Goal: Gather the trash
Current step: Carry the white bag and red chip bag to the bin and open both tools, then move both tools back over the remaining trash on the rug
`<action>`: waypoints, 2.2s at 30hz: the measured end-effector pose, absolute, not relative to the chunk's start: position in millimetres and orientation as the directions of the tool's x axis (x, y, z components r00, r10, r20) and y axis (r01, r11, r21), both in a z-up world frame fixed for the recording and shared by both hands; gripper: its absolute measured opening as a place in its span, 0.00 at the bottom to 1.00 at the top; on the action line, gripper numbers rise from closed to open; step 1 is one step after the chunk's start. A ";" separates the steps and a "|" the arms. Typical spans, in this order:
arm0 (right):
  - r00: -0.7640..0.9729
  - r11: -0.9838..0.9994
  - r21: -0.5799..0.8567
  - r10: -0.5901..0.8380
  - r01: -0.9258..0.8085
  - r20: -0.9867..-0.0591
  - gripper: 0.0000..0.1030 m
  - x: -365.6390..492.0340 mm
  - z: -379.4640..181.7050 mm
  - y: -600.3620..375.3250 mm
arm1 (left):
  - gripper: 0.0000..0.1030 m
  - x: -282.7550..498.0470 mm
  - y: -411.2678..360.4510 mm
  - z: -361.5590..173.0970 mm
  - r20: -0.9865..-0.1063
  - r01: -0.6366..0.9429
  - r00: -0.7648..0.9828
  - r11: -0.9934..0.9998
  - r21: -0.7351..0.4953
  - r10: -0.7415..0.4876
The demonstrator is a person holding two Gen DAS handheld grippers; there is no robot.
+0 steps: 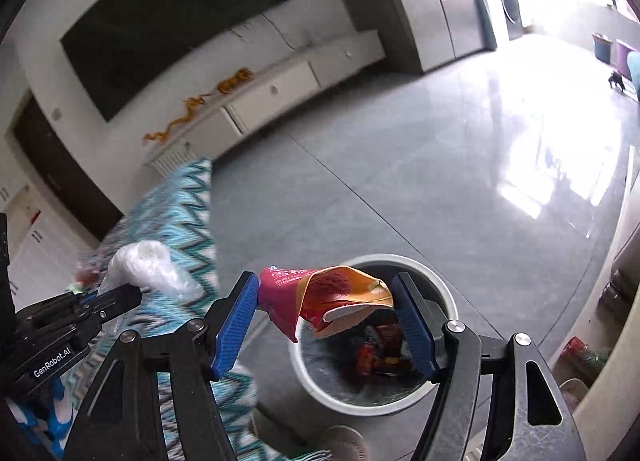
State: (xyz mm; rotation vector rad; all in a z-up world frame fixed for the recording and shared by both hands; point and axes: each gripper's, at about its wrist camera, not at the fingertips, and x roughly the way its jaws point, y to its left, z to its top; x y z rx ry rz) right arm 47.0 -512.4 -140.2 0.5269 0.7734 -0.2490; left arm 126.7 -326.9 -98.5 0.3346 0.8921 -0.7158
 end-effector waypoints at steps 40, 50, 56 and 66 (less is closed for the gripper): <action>0.833 0.888 0.330 -0.100 0.322 -0.544 0.70 -8.7 -28.2 -424.2 | 0.62 66.9 -212.2 7.0 -0.562 0.421 0.765 0.905 0.067 -0.314; 0.861 0.927 0.282 -0.076 0.246 -0.503 0.70 -11.9 12.7 -375.2 | 0.64 50.8 -151.9 38.4 -0.474 0.349 0.837 0.934 0.075 -0.275; 0.875 0.954 0.244 -0.035 0.173 -0.483 0.70 -3.3 40.3 -343.8 | 0.64 60.8 -103.0 57.7 -0.435 0.288 0.870 0.955 0.070 -0.230; 0.877 0.969 0.244 0.154 -0.043 -0.455 0.70 50.1 101.3 -284.3 | 0.63 115.5 26.2 90.8 -0.385 0.062 0.922 0.995 0.082 -0.026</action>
